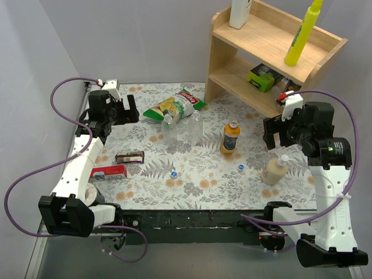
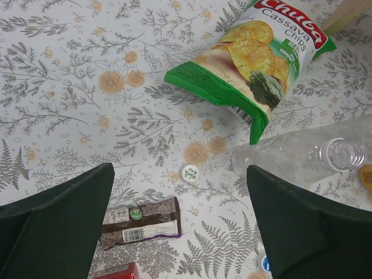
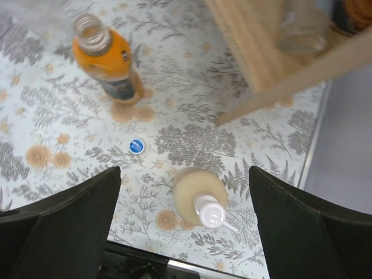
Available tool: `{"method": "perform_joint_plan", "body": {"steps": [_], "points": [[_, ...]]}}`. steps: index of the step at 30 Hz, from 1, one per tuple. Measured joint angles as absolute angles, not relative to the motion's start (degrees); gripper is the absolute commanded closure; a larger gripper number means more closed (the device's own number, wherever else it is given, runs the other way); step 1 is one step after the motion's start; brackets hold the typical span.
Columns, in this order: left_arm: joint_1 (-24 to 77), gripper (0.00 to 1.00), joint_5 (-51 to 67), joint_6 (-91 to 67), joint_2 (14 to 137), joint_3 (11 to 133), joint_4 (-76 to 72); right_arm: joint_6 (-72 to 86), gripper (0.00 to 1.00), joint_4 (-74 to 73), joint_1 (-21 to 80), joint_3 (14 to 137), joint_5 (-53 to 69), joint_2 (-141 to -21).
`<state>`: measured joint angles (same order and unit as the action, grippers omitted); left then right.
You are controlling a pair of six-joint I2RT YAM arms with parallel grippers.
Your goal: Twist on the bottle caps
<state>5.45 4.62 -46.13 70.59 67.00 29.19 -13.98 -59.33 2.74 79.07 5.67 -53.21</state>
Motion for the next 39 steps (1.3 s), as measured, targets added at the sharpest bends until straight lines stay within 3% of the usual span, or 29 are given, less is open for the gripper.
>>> {"method": "perform_joint_plan", "body": {"steps": [6, 11, 20, 27, 39], "points": [[5.45, 0.02, 6.66, -45.10, 67.83, 64.86, 29.41, -22.15, 0.09, -57.78, 2.98, 77.41, 22.15, -53.69], [5.45, 0.02, 7.38, -43.51, 65.28, 62.13, 29.32, -25.34, 0.13, -53.47, 7.35, 77.71, 27.70, -58.46], [5.37, 0.02, 13.74, -41.93, 63.48, 60.42, 30.17, -31.92, 0.08, -48.64, 13.52, 75.99, 26.39, -70.89], [3.66, 0.02, 16.71, -41.63, 61.25, 60.16, 30.44, -31.57, 0.09, -42.61, 17.34, 73.23, 24.12, -71.92], [2.33, 0.02, 22.04, -41.30, 59.88, 58.48, 32.56, -29.67, 0.32, -33.82, 18.04, 70.81, 20.58, -76.73]]}}
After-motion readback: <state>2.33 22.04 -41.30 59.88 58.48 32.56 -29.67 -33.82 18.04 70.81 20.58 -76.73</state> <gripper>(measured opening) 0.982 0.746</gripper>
